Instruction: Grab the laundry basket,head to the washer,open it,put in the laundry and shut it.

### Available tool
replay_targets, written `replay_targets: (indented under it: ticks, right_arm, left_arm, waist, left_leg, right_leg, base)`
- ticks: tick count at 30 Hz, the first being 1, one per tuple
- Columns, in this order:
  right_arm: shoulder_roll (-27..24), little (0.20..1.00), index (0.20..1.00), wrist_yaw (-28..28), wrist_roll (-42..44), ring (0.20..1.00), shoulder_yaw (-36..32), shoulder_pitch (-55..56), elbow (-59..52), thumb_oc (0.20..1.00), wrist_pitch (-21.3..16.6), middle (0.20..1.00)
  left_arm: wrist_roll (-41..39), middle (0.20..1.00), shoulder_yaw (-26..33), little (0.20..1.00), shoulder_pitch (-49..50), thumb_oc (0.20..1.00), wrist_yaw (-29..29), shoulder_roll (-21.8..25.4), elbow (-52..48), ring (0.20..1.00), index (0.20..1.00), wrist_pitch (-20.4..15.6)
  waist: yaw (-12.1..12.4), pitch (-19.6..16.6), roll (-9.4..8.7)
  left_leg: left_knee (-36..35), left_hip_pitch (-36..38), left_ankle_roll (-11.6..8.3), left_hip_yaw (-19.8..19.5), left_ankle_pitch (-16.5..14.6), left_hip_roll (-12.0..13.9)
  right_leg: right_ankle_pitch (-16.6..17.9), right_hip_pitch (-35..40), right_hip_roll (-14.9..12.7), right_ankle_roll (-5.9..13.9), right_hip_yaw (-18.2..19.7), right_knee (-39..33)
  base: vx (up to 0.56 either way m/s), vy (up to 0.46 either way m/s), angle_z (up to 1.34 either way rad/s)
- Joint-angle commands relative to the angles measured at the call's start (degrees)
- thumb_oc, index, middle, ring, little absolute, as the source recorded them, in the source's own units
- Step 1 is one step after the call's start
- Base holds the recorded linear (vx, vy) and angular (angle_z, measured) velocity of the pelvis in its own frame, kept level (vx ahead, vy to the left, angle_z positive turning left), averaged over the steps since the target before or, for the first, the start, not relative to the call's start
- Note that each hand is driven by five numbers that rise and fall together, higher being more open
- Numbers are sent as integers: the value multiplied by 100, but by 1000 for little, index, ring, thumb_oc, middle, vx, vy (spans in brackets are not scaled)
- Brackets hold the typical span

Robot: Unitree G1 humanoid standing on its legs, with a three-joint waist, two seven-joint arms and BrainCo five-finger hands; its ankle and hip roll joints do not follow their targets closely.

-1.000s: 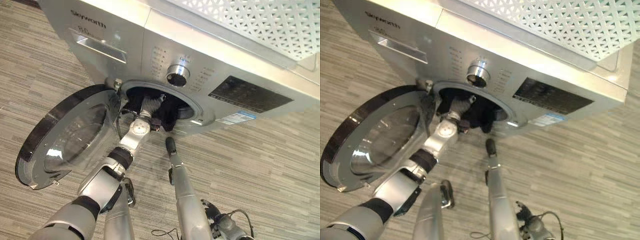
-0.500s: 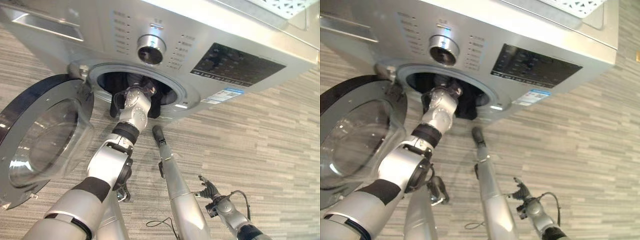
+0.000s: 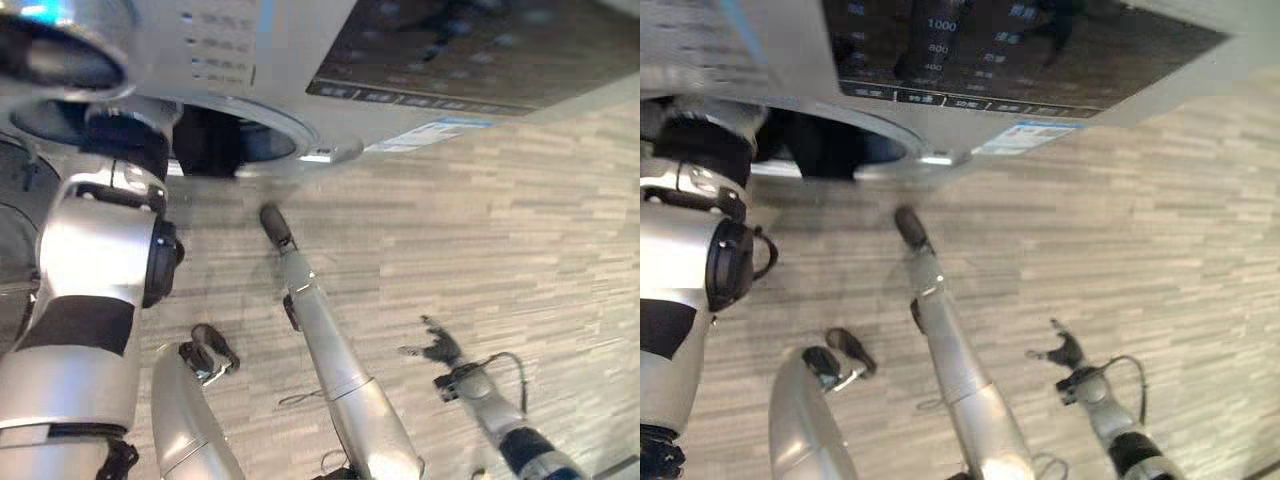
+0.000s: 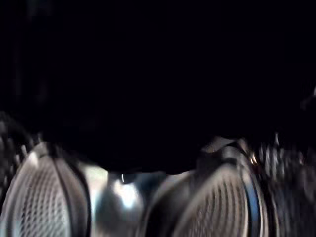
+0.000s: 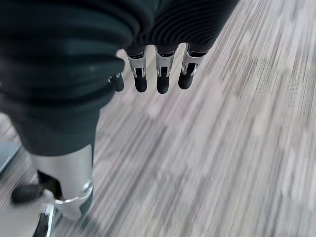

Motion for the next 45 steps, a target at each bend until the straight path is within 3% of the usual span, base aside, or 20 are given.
replay_targets:
  ticks: [1,4,6,7,8,10,11,13,16,20,27,30,32,34,35,37,38,40,41,45]
  right_arm:
    - [-336,1000,1000,-31,-195,1000,319,560,-38,1000,12,1000]
    - [-401,1000,1000,81,-294,1000,434,685,-121,1000,13,1000]
    - [-388,1000,1000,92,-242,1000,503,670,-155,1000,-24,1000]
    - [-387,1000,1000,94,-165,1000,487,626,-180,1000,-76,1000]
    - [-377,1000,1000,96,-161,1000,494,625,-182,1000,-77,1000]
    - [-420,1000,1000,93,-60,1000,425,490,-85,1000,-117,1000]
    - [-439,1000,1000,110,-52,1000,401,470,-58,1000,-141,1000]
    - [-489,1000,1000,161,-16,1000,409,323,163,1000,-171,1000]
    - [-639,1000,1000,165,-67,1000,430,248,113,1000,-160,1000]
    - [-570,1000,1000,106,-106,1000,480,111,565,1000,-50,1000]
    - [-289,1000,1000,169,70,1000,595,8,1138,1000,28,1000]
    - [-182,1000,1000,230,79,1000,532,114,1227,1000,81,1000]
    - [3,1000,1000,264,12,1000,517,189,1447,1000,105,1000]
    - [64,1000,1000,271,-9,1000,532,212,1510,1000,98,1000]
    - [212,1000,1000,277,-19,1000,505,188,1684,1000,93,1000]
    - [253,1000,1000,263,-57,1000,509,173,1745,1000,99,1000]
    - [298,1000,1000,280,-159,1000,515,174,1868,1000,157,1000]
    - [291,1000,1000,280,-160,1000,528,182,1868,1000,155,1000]
    - [329,1000,1000,296,-227,1000,437,242,2041,1000,183,1000]
    - [409,1000,1000,281,-351,1000,377,228,2421,1000,185,1000]
  left_arm:
    - [192,200,-143,200,-1638,200,-188,-378,-1379,200,200,-1042]
    - [511,200,-128,200,-1026,200,-80,-964,-1985,200,200,-1072]
    - [729,219,-257,219,-646,219,-112,-1099,-1679,219,219,-728]
    - [944,1000,-553,1000,-512,1000,-321,-1041,-1123,1000,1000,-234]
    - [926,1000,-559,1000,-535,1000,-363,-1031,-1078,1000,1000,-217]
    - [1658,1000,-1118,1000,-591,1000,-904,-644,59,1000,1000,558]
    - [2115,1000,-1353,1000,-633,1000,-973,-433,332,1000,1000,721]
    - [3777,1000,-2180,1000,-809,1000,-1315,-35,1173,1000,1000,1227]
    - [6136,1000,-3253,1000,-923,1000,-1057,134,1514,1000,1000,1506]
    - [8004,1000,-4162,1000,-668,1000,-1477,-75,1352,1000,1000,1710]
    - [8534,1000,-4382,1000,191,1000,-1508,59,-136,1000,1000,1701]
    - [8232,1000,-3818,1000,1265,1000,-1473,425,-1262,1000,1000,1651]
    - [7967,1000,-3119,1000,2516,1000,-1301,430,-1924,1000,1000,1568]
    - [7929,1000,-2809,1000,3092,1000,-1211,483,-2230,1000,1000,1507]
    - [8022,1000,-2531,1000,3986,1000,-1155,408,-2562,1000,1000,1398]
    - [8082,1000,-2399,1000,4470,1000,-1209,378,-2717,1000,1000,1387]
    - [8025,1000,-2137,1000,5398,1000,-1324,151,-2806,1000,1000,1387]
    - [8031,1000,-2122,1000,5425,1000,-1327,151,-2822,1000,1000,1392]
    - [8069,1000,-1997,1000,6099,1000,-1408,-62,-2815,1000,1000,1383]
    - [8647,1000,-1980,1000,6950,1000,-1334,-358,-2353,1000,1000,1327]
  waist:
    - [-218,-542,412]
    - [-188,-577,439]
    - [-174,-586,418]
    - [-179,-579,429]
    - [-187,-579,420]
    - [-155,-578,473]
    - [-147,-578,491]
    - [-106,-580,548]
    - [-78,-602,591]
    - [61,-637,719]
    - [305,-601,801]
    - [468,-590,797]
    - [607,-544,746]
    - [648,-525,726]
    - [760,-498,697]
    - [810,-470,679]
    - [915,-456,664]
    - [903,-440,664]
    - [949,-435,605]
    - [1106,-403,597]
  left_leg:
    - [-751,395,681,-265,95,-382]
    - [-976,520,605,-222,192,-395]
    - [-1057,571,549,-223,250,-387]
    - [-1070,567,516,-264,287,-380]
    - [-1070,564,511,-272,292,-381]
    - [-1076,543,479,-309,331,-371]
    - [-1079,528,470,-315,359,-368]
    - [-1061,494,432,-344,416,-330]
    - [-1055,464,383,-367,474,-297]
    - [-1286,592,309,-400,577,-282]
    - [-1882,1174,232,-435,805,-425]
    - [-2272,1656,189,-466,935,-523]
    - [-2599,2082,161,-512,1020,-659]
    - [-2740,2281,150,-532,1055,-703]
    - [-2888,2530,119,-559,1103,-763]
    - [-2977,2689,115,-570,1111,-783]
    - [-3204,3087,109,-602,1129,-837]
    - [-3231,3132,110,-602,1137,-840]
    - [-3440,3419,110,-590,1335,-958]
    - [-3932,4253,89,-715,1425,-1029]
  right_leg:
    - [-649,146,42,-91,-728,-174]
    - [-653,159,63,-126,-743,-263]
    - [-647,198,50,-149,-759,-324]
    - [-639,231,25,-168,-776,-357]
    - [-638,233,23,-172,-783,-361]
    - [-654,272,-24,-215,-823,-388]
    - [-651,273,-45,-226,-836,-390]
    - [-664,277,-91,-256,-880,-355]
    - [-649,259,-132,-262,-927,-322]
    - [-661,366,-206,-248,-987,-396]
    - [-661,873,-432,-232,-966,-669]
    - [-662,1291,-595,-215,-970,-832]
    - [-664,1672,-723,-227,-1003,-952]
    - [-667,1836,-768,-224,-1018,-988]
    - [-685,2089,-838,-224,-1066,-1032]
    - [-697,2248,-871,-224,-1083,-1053]
    - [-716,2626,-959,-216,-1143,-1128]
    - [-716,2667,-962,-215,-1146,-1141]
    - [-572,2993,-1118,-248,-1205,-1267]
    - [-656,3785,-1251,-223,-1334,-1345]
  base:
    - [79,-101,3]
    - [39,-63,13]
    - [-7,-49,0]
    - [-13,-50,-7]
    - [-5,-37,-5]
    - [-7,-8,3]
    - [-20,-8,6]
    - [-14,-5,2]
    - [-21,-2,3]
    - [-26,5,4]
    - [-26,9,19]
    - [-10,16,15]
    - [2,20,16]
    - [7,22,15]
    - [11,30,20]
    - [36,52,20]
    - [57,64,22]
    - [2,25,22]
    - [-18,28,26]
    - [97,78,34]
